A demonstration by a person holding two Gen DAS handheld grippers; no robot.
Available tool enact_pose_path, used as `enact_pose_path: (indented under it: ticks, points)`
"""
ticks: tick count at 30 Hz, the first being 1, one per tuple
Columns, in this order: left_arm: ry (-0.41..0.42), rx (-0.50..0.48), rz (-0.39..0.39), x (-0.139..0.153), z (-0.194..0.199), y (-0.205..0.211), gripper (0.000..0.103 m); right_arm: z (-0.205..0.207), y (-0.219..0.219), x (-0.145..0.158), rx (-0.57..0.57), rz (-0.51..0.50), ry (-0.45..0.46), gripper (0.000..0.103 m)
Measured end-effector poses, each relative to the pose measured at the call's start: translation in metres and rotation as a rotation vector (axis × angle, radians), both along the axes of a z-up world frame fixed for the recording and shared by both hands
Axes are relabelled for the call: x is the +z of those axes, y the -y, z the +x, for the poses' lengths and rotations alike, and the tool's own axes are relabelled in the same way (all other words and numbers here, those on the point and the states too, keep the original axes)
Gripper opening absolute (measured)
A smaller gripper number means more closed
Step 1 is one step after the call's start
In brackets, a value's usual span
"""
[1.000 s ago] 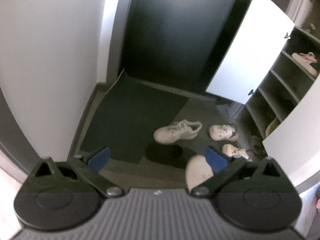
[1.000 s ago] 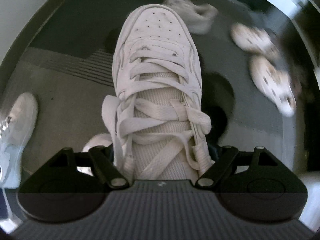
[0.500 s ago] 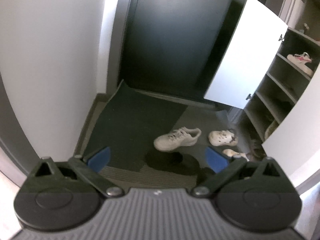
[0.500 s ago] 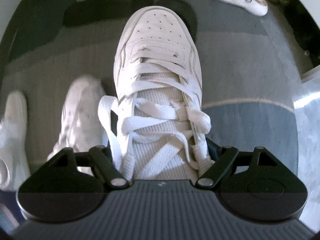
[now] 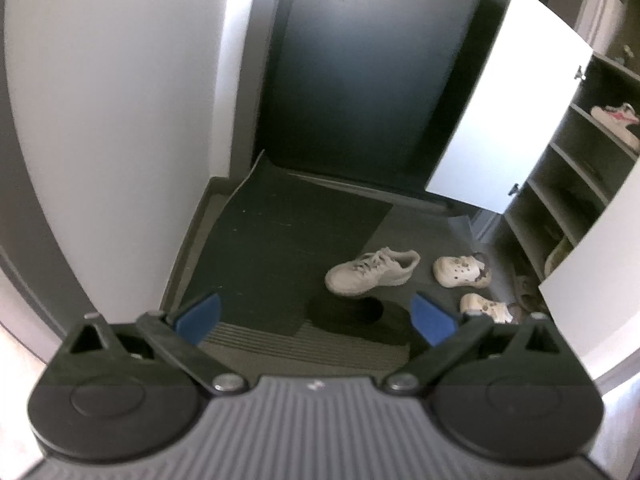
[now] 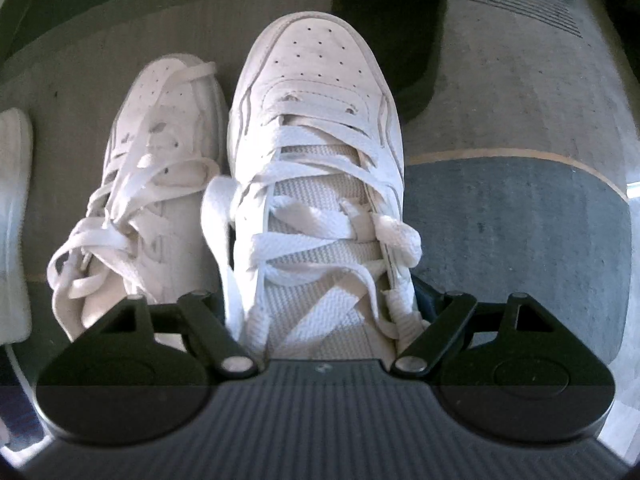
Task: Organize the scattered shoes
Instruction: 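Carry the sneaker with the right gripper and set it beside its mate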
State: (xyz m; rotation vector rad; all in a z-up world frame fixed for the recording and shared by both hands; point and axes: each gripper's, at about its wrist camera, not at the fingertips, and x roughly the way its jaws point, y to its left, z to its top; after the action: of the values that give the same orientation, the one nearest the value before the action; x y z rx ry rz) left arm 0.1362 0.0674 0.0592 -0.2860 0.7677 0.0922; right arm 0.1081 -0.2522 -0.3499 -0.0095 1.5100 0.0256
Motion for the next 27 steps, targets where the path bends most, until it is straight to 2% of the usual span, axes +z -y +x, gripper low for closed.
enact_pose_path:
  ticks: [4,7,11,15,19,21,24,27]
  points:
    - [-0.005,0.003,-0.022,0.000,0.003,-0.002,0.103,0.005,0.007,-0.008,-0.039,0.056,0.016,0.085]
    - [-0.009,-0.018,-0.034,0.000,0.004,0.002,0.103,0.007,0.006,-0.001,-0.035,0.060,0.047,0.089]
    - [-0.012,-0.056,-0.045,0.000,0.001,0.011,0.103,0.010,0.005,0.026,-0.048,0.120,0.099,0.092]
    - [-0.012,-0.081,-0.059,0.001,-0.003,0.018,0.103,0.010,0.011,0.058,-0.065,0.178,0.205,0.092]
    - [-0.008,-0.102,-0.075,0.002,-0.009,0.021,0.103,-0.012,0.008,0.086,-0.119,0.220,0.269,0.091]
    - [-0.005,-0.107,-0.085,0.004,-0.012,0.021,0.103,-0.026,0.007,0.083,-0.142,0.258,0.264,0.077]
    - [0.001,-0.111,-0.093,0.007,-0.016,0.022,0.103,-0.045,0.001,0.070,-0.173,0.271,0.177,0.069]
    - [0.003,-0.117,-0.094,0.008,-0.021,0.020,0.103,-0.053,-0.008,0.048,-0.090,0.217,0.063,0.062]
